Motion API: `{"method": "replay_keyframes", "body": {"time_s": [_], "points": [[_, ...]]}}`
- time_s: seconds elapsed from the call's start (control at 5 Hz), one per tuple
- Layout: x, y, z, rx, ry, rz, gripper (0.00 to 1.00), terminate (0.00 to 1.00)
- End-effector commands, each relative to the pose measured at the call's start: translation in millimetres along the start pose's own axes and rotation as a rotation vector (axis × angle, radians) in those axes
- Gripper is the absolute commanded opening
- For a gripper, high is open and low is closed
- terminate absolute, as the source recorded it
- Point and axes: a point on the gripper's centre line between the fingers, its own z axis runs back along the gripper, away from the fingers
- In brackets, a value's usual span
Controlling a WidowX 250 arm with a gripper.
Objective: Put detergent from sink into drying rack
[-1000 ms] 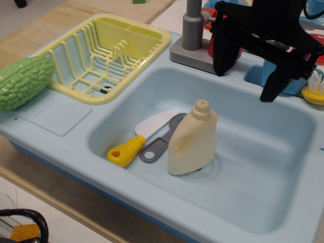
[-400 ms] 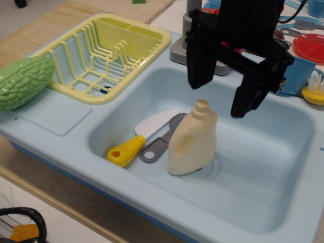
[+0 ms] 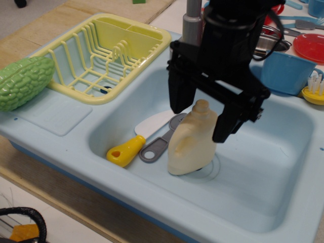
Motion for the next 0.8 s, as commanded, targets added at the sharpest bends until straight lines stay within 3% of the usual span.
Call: {"method": "replay_keyframes", "body": {"time_s": [0.0,0.2,0.6], "points": [[1.4,1.5,-8.4,-0.003,-0.094,0.031,1.00,0.00],[-0.2,-6.3,-18.1,0.026,-0.127,0.096,0.00,0.00],[4.5,-13.2,9.1,0.074,-0.087,0.139,0.00,0.00]]}}
